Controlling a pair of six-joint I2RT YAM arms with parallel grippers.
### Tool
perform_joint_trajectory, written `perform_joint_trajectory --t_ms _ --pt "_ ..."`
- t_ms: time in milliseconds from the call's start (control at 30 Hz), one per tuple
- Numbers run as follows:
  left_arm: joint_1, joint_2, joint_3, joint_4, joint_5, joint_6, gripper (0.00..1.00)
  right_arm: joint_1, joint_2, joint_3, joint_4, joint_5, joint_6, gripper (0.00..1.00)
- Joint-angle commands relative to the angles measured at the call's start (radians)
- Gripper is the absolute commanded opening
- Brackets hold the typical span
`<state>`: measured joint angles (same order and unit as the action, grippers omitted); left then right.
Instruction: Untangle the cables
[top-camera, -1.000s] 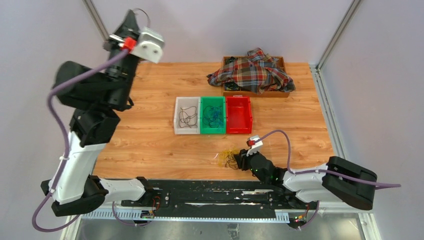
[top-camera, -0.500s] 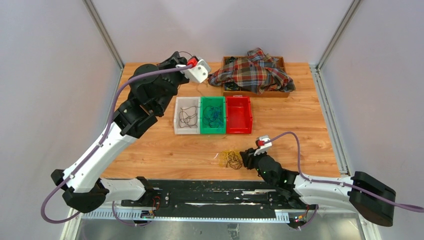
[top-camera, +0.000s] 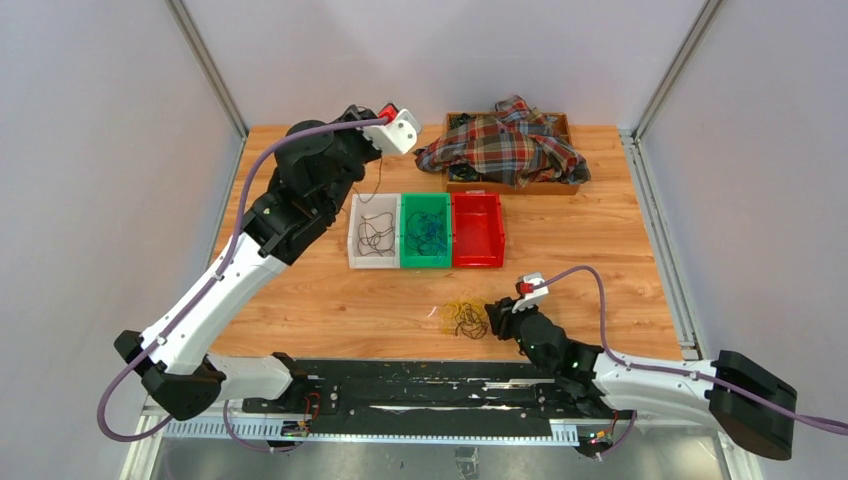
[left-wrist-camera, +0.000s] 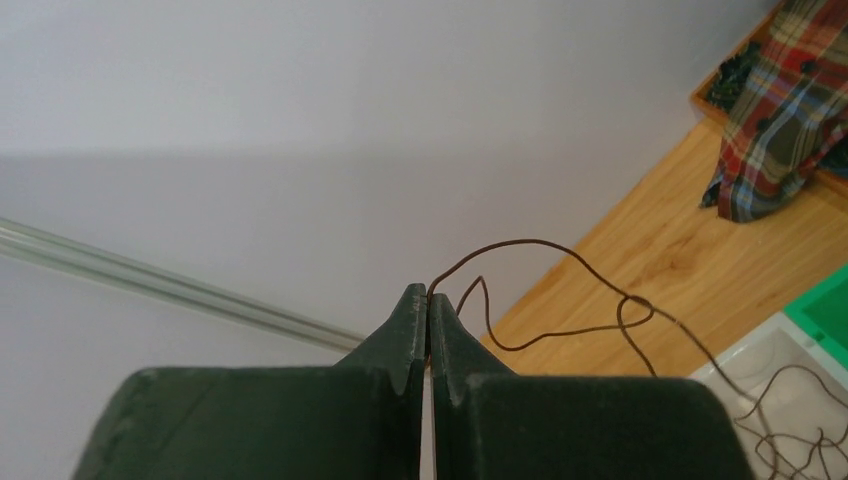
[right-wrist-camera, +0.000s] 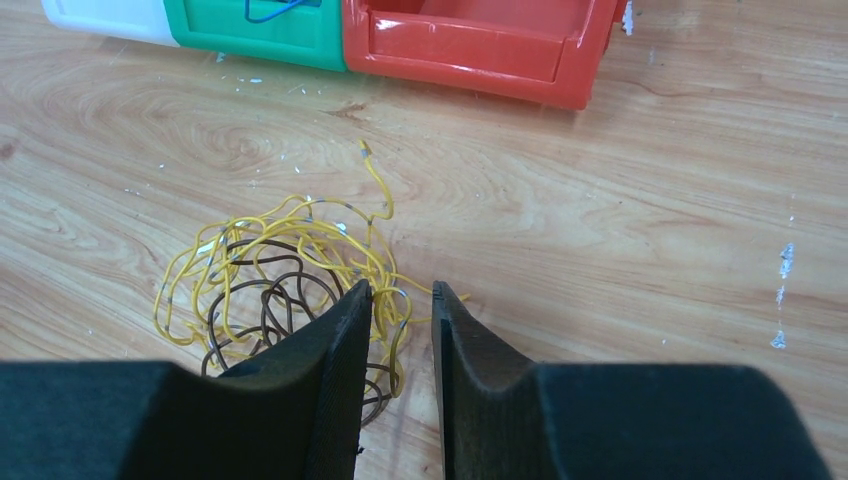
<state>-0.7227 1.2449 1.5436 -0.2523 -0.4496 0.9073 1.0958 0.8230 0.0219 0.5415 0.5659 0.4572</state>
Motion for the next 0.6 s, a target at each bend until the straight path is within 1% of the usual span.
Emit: perform_joint_trajectory --t_ms 0,200,300,400,567 --pt "0.052 -0.013 -0.089 0.037 0.018 -0.025 0.0 0.015 -0.036 -0.016 -0.038 0.041 0.015 0.29" --pt "0.116 -0.01 -0.204 0.08 0.041 -0.01 0.01 0.015 -0.109 -0.026 -0.093 0.059 0.02 0.28" --pt "0.129 -0.003 -0.226 0.092 0.044 -0.008 0.0 0.015 -0.158 -0.032 -0.13 0.066 0.024 0.27" --pt "0.129 0.003 -0.214 0.079 0.056 -0.026 0.01 0.015 -0.2 -0.037 -0.166 0.072 0.028 0.27" --pt "0.129 0.036 -0.144 0.035 0.064 -0.079 0.01 0.015 -0.234 -0.047 -0.181 0.081 0.037 0.27"
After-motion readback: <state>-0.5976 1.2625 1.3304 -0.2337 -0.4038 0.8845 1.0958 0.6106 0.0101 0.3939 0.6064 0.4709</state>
